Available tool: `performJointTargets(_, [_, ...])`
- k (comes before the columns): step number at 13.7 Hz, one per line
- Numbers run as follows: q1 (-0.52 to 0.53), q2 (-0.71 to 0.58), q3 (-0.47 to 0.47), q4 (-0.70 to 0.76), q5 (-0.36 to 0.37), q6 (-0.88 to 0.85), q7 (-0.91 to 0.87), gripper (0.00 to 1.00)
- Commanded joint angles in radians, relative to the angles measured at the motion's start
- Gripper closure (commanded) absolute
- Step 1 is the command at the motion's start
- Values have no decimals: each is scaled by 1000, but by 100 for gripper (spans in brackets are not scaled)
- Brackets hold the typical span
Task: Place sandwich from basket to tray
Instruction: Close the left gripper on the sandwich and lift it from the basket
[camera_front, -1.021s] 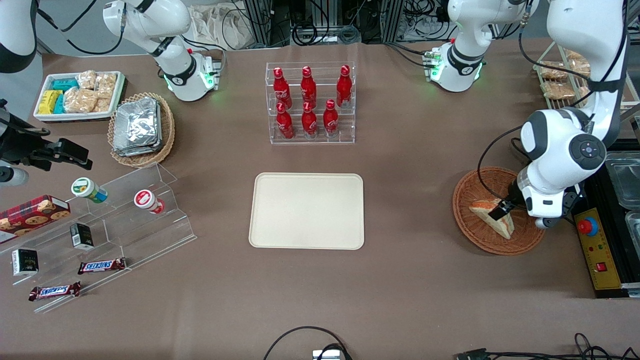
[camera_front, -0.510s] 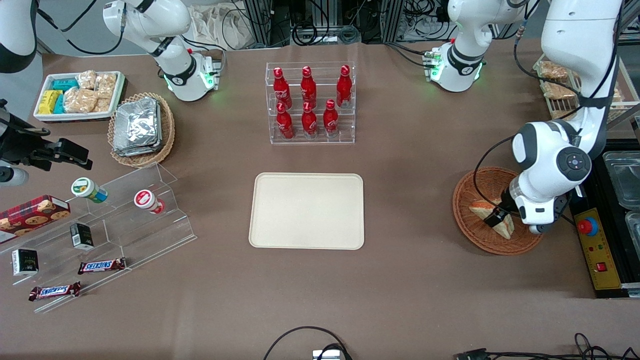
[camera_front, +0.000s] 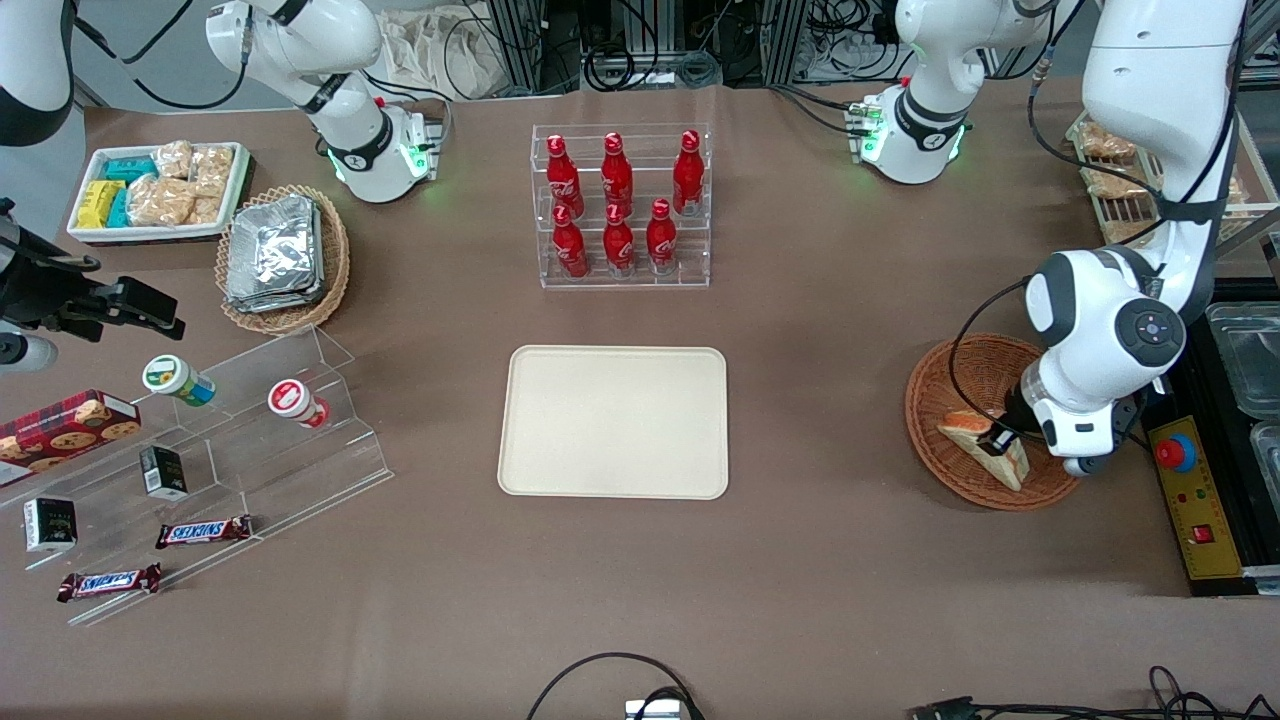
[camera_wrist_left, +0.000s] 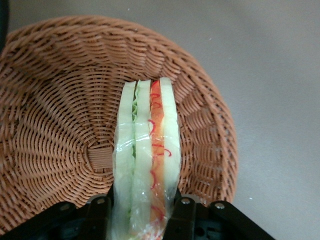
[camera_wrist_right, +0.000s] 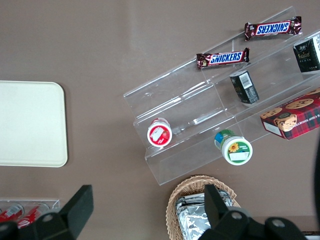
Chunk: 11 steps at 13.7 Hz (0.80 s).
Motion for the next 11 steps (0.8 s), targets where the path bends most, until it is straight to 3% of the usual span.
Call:
performJointTargets(1, [-18, -37, -20, 116, 10, -205, 13, 100])
performJointTargets(5, [-32, -31, -108, 377, 7, -558, 98, 100])
performJointTargets(11, [-89, -1, -342, 529, 7, -627, 243, 100])
